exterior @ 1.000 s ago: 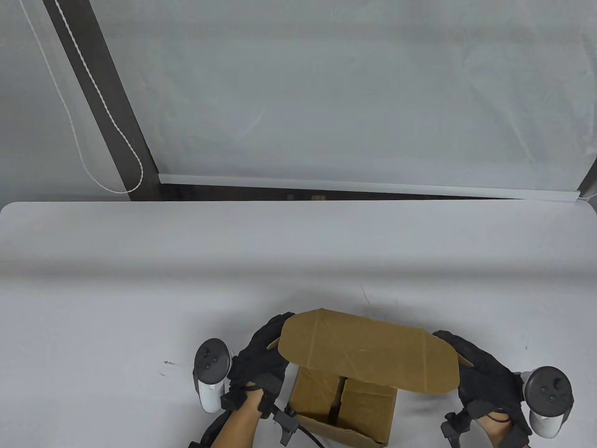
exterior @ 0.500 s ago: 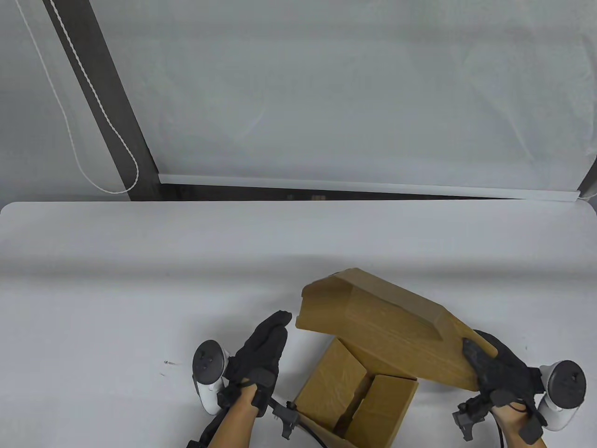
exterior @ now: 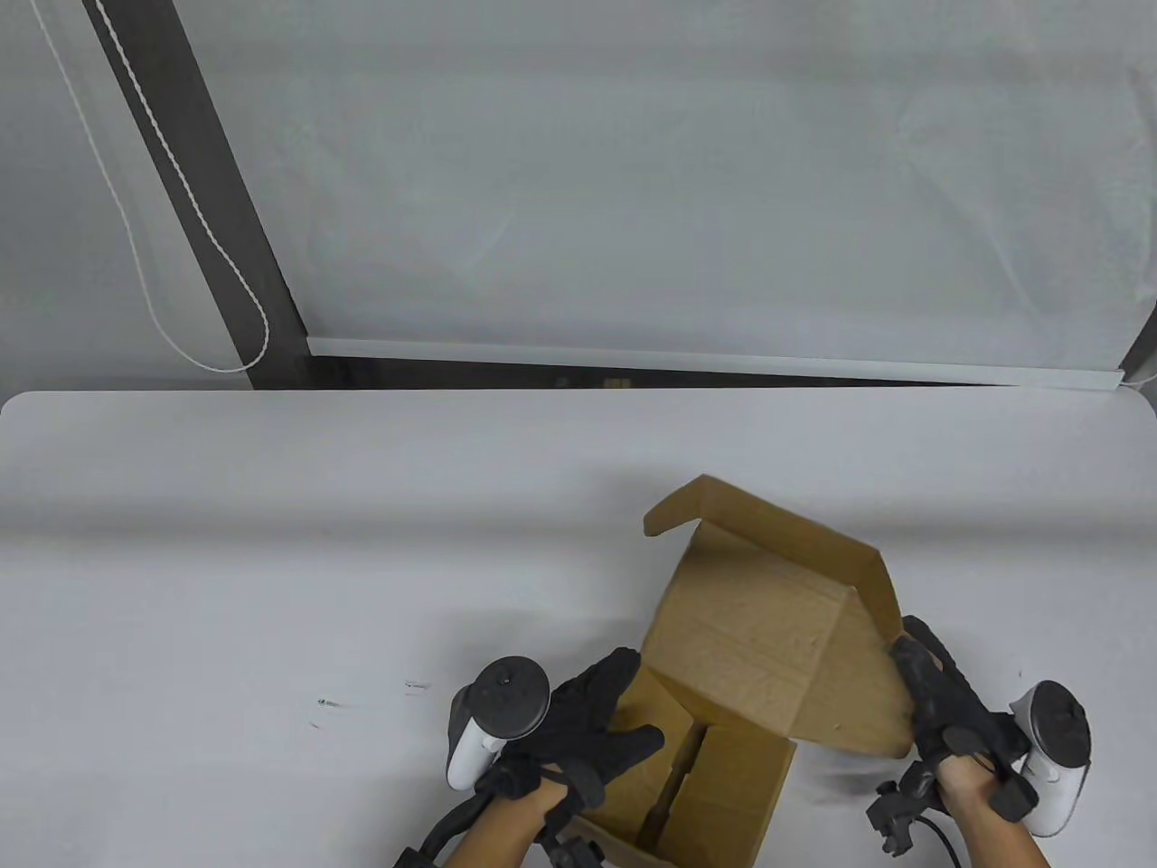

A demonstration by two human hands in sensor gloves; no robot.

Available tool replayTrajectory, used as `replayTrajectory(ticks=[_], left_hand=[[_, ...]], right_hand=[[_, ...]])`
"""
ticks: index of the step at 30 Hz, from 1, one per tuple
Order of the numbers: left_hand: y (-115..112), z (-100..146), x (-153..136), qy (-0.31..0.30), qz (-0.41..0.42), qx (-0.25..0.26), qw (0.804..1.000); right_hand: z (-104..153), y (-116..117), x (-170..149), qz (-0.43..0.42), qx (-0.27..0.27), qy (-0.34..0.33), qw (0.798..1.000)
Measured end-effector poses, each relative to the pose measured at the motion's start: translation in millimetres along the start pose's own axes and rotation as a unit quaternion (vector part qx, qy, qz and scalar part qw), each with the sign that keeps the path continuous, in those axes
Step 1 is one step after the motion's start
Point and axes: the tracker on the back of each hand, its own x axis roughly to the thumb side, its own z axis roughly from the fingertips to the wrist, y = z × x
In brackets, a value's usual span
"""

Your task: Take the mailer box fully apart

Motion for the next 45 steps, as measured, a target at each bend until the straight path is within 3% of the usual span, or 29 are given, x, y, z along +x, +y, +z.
replayTrajectory(ticks=[9,12,15,16,17,20,21,23,25,27,29,31,34,36,39,43,45], left_hand=[[5,-1,-14,0.05,-0.004,-0.006,0.999],[6,1,-14,0.057,-0.006,0.01,0.998],[8,3,-14,0.079,-0.007,0.037,0.996],[8,5,-13,0.081,-0.004,0.047,0.996],[7,7,-13,0.082,0.007,0.057,0.995],[0,7,-15,0.068,0.074,0.078,0.992],[-1,6,-15,0.066,0.088,0.074,0.991],[-5,4,-17,0.058,0.101,0.057,0.992],[-6,5,-14,0.05,0.098,0.051,0.993],[-6,7,2,-0.002,0.07,0.097,0.993],[-7,7,21,-0.066,0.019,0.118,0.991],[-13,5,34,-0.103,-0.047,0.071,0.991],[-25,-1,27,-0.039,-0.159,-0.019,0.986],[-26,-5,21,-0.03,-0.19,-0.059,0.98],[-22,-5,23,-0.032,-0.193,-0.039,0.98],[-20,-4,17,-0.005,-0.19,-0.086,0.978],[-17,-4,18,0.021,-0.205,-0.076,0.976]], right_hand=[[1,-6,-5,0.072,-0.025,0.033,0.997],[4,-10,3,0.12,-0.059,0.009,0.991],[6,-10,16,0.164,-0.051,-0.011,0.985],[8,-7,24,0.192,-0.04,-0.045,0.98],[10,1,34,0.237,-0.014,-0.087,0.967],[23,47,45,0.333,0.12,-0.111,0.929],[25,61,42,0.35,0.139,-0.115,0.919],[27,97,25,0.432,0.221,-0.111,0.867],[25,116,11,0.547,0.288,-0.058,0.784],[24,118,10,0.51,0.244,-0.102,0.819],[21,115,9,0.513,0.24,-0.105,0.817],[21,111,9,0.508,0.237,-0.101,0.822],[18,105,10,0.515,0.225,-0.094,0.822],[15,99,11,0.521,0.209,-0.088,0.823],[9,88,11,0.516,0.196,-0.064,0.832],[5,74,9,0.503,0.179,-0.051,0.844],[5,72,9,0.504,0.176,-0.046,0.844]])
